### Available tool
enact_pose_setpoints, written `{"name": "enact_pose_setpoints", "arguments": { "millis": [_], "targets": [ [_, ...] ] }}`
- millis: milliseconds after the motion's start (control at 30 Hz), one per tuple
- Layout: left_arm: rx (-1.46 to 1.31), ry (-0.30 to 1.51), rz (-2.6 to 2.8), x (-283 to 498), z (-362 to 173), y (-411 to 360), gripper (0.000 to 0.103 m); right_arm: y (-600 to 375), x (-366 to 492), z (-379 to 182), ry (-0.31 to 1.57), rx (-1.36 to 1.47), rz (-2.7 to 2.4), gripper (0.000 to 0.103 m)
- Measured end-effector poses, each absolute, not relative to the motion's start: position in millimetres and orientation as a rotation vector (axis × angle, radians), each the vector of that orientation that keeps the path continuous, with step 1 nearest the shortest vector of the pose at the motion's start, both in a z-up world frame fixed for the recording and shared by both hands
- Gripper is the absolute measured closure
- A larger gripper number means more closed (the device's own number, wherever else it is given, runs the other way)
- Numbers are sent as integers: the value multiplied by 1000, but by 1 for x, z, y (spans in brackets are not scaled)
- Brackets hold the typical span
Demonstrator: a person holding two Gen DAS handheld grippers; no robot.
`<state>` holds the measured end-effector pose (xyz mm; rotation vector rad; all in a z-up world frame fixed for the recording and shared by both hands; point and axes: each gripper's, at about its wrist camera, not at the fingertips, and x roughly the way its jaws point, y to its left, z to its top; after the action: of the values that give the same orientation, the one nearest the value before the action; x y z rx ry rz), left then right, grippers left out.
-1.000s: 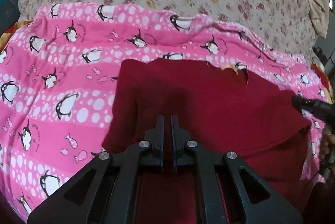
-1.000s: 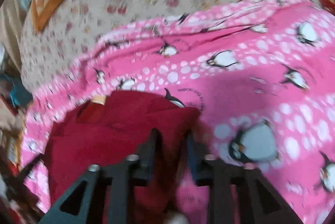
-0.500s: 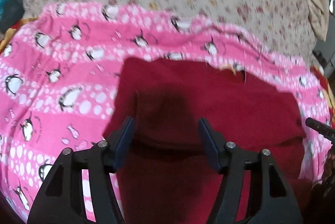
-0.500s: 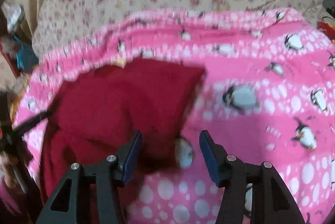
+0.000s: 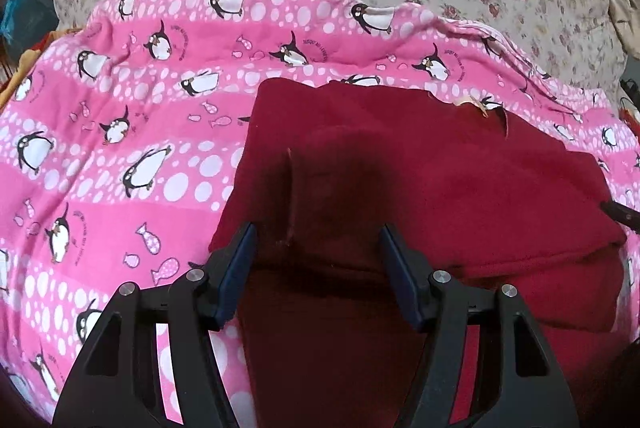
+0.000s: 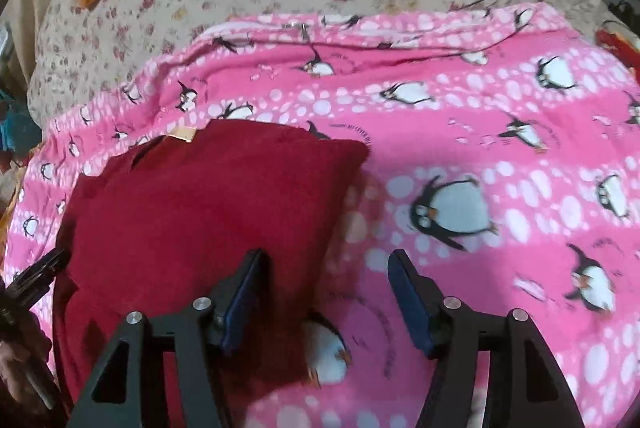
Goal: Fold small clothes
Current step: 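Press the folded sweatshirt flat with both grippers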
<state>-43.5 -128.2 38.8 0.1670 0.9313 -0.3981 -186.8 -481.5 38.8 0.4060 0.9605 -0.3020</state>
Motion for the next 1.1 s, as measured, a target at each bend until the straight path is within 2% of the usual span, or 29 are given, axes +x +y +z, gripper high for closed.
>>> {"name": "enact_pose_setpoints", "arguments": {
  "millis": [100,267,433,733,1100],
  "targets": [
    [150,929,-404,-51,42,-126,40,-469,-198,50,936,401,-248,41],
    [153,929,-418,-76,49,-123,40,-443,-200,29,1033,274,-232,41],
    [169,917,-433,-106,55,-113,40,-451,-223,45,969,397,-238,41],
    [126,923,-449,-154,64,-92,40,-430,-283,79,916,422,-152,41],
    [129,943,-511,-204,67,-77,40,-400,-335,44,1028,385,-87,40]
  ]
}}
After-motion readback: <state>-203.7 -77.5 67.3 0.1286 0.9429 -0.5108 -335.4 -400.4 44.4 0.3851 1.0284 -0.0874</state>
